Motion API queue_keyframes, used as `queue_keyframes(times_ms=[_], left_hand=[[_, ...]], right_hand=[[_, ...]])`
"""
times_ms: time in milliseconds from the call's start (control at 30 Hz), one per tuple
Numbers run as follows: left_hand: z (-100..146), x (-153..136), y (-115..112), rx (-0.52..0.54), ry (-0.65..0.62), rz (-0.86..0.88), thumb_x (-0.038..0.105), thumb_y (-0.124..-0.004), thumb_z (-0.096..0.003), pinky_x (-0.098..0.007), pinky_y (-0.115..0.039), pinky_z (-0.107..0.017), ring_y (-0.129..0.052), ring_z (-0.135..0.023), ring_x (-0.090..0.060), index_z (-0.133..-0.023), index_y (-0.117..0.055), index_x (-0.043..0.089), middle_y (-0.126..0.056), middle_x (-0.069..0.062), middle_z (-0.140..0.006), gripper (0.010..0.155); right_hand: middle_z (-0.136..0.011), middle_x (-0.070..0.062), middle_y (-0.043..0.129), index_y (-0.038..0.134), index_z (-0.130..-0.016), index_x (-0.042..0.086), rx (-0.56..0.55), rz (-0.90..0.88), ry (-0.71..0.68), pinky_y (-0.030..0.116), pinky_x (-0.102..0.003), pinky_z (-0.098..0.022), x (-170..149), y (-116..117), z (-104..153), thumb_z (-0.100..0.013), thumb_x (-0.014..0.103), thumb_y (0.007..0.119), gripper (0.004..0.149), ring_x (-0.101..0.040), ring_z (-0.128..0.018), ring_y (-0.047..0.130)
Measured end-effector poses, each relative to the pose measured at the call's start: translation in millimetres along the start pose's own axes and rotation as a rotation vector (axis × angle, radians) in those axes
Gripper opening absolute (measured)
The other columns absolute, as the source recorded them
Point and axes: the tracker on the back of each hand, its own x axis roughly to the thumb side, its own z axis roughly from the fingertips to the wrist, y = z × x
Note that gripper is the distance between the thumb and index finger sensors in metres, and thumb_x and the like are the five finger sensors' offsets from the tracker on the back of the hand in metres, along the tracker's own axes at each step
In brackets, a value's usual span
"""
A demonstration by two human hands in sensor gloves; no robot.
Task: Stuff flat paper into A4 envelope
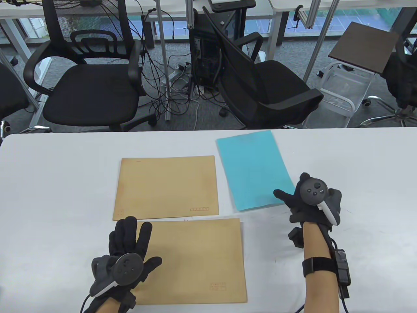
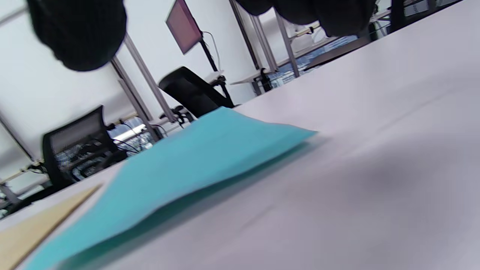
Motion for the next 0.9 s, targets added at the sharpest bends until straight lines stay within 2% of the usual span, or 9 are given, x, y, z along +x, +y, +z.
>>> queue_keyframes(times_ms=[133, 300, 467, 600, 633, 700, 800, 833, 900], left_hand=[[-1.3, -1.1, -2.8, -0.026, 0.010, -0.005, 0.058, -0.076, -0.0447, -0.070, -0.021, -0.075, -0.004, -0.105, -0.054, -0.105, 0.002, 0.034, 0.015, -0.014, -0.109, 0.102], [-2.1, -1.7, -4.7, -0.039, 0.021, -0.010, 0.058, -0.076, -0.0444, -0.071, -0.021, -0.074, -0.004, -0.105, -0.054, -0.105, 0.002, 0.033, 0.014, -0.014, -0.109, 0.102], [-2.4, -2.4, -5.4, -0.051, 0.028, -0.008, 0.058, -0.076, -0.0444, -0.071, -0.021, -0.074, -0.004, -0.105, -0.054, -0.105, 0.002, 0.033, 0.015, -0.014, -0.109, 0.102], [-2.7, -2.3, -6.2, -0.053, 0.031, -0.007, 0.058, -0.077, -0.0443, -0.071, -0.021, -0.074, -0.004, -0.105, -0.054, -0.106, 0.002, 0.033, 0.014, -0.014, -0.109, 0.102], [-2.7, -2.0, -6.4, -0.054, 0.030, -0.009, 0.058, -0.076, -0.0444, -0.071, -0.021, -0.074, -0.004, -0.105, -0.054, -0.105, 0.002, 0.033, 0.015, -0.014, -0.109, 0.102], [-2.9, -1.6, -6.8, -0.057, 0.029, -0.012, 0.058, -0.077, -0.0444, -0.071, -0.021, -0.074, -0.004, -0.105, -0.054, -0.105, 0.002, 0.033, 0.015, -0.014, -0.109, 0.102], [-2.9, -2.1, -7.0, -0.054, 0.030, -0.016, 0.058, -0.076, -0.0443, -0.071, -0.021, -0.074, -0.004, -0.105, -0.054, -0.105, 0.002, 0.033, 0.015, -0.014, -0.109, 0.102], [-2.9, -2.3, -6.4, -0.050, 0.031, -0.015, 0.058, -0.076, -0.0444, -0.071, -0.021, -0.074, -0.004, -0.105, -0.054, -0.105, 0.002, 0.033, 0.015, -0.014, -0.109, 0.102], [-2.9, -2.9, -6.0, -0.046, 0.034, -0.009, 0.058, -0.076, -0.0445, -0.071, -0.021, -0.074, -0.004, -0.105, -0.054, -0.105, 0.002, 0.033, 0.015, -0.014, -0.109, 0.102]], right_hand=[[-0.111, -0.046, 0.023, 0.022, -0.113, -0.015, 0.111, 0.120, 0.146, 0.010, -0.086, -0.053, -8.7, 19.1, -17.8, -0.049, 0.066, 0.072, 0.115, -0.072, -0.099, 0.034], [-0.110, -0.047, 0.025, 0.024, -0.113, -0.016, 0.166, 0.155, 0.208, 0.007, -0.086, -0.052, -6.7, 36.2, -35.8, -0.047, 0.069, 0.070, 0.117, -0.073, -0.098, 0.035], [-0.109, -0.049, 0.022, 0.030, -0.111, -0.020, 0.218, 0.154, 0.231, 0.006, -0.088, -0.049, 0.8, 47.5, -44.0, -0.046, 0.070, 0.069, 0.118, -0.077, -0.094, 0.025], [-0.108, -0.050, 0.022, 0.032, -0.109, -0.022, 0.235, 0.226, 0.217, 0.005, -0.088, -0.048, 10.5, 52.2, -47.0, -0.044, 0.063, 0.079, 0.117, -0.077, -0.095, 0.023], [-0.108, -0.049, 0.023, 0.034, -0.108, -0.021, 0.228, 0.254, 0.218, 0.007, -0.088, -0.049, 11.0, 50.8, -46.9, -0.043, 0.063, 0.079, 0.115, -0.076, -0.096, 0.024], [-0.107, -0.050, 0.025, 0.038, -0.106, -0.021, 0.211, 0.205, 0.226, 0.006, -0.088, -0.049, 10.7, 50.7, -46.9, -0.042, 0.060, 0.082, 0.112, -0.076, -0.096, 0.024], [-0.107, -0.049, 0.025, 0.044, -0.100, -0.014, 0.192, 0.151, 0.256, 0.005, -0.088, -0.049, 7.5, 48.9, -43.4, -0.043, 0.054, 0.084, 0.097, -0.075, -0.096, 0.022], [-0.106, -0.048, 0.029, 0.049, -0.097, -0.012, 0.150, 0.142, 0.252, 0.005, -0.088, -0.049, 7.5, 47.7, -41.4, -0.045, 0.049, 0.084, 0.088, -0.075, -0.096, 0.026], [-0.104, -0.047, 0.042, 0.062, -0.089, -0.008, 0.049, 0.145, 0.244, 0.005, -0.087, -0.050, 6.8, 45.6, -36.7, -0.052, 0.035, 0.079, 0.059, -0.073, -0.095, 0.035]])
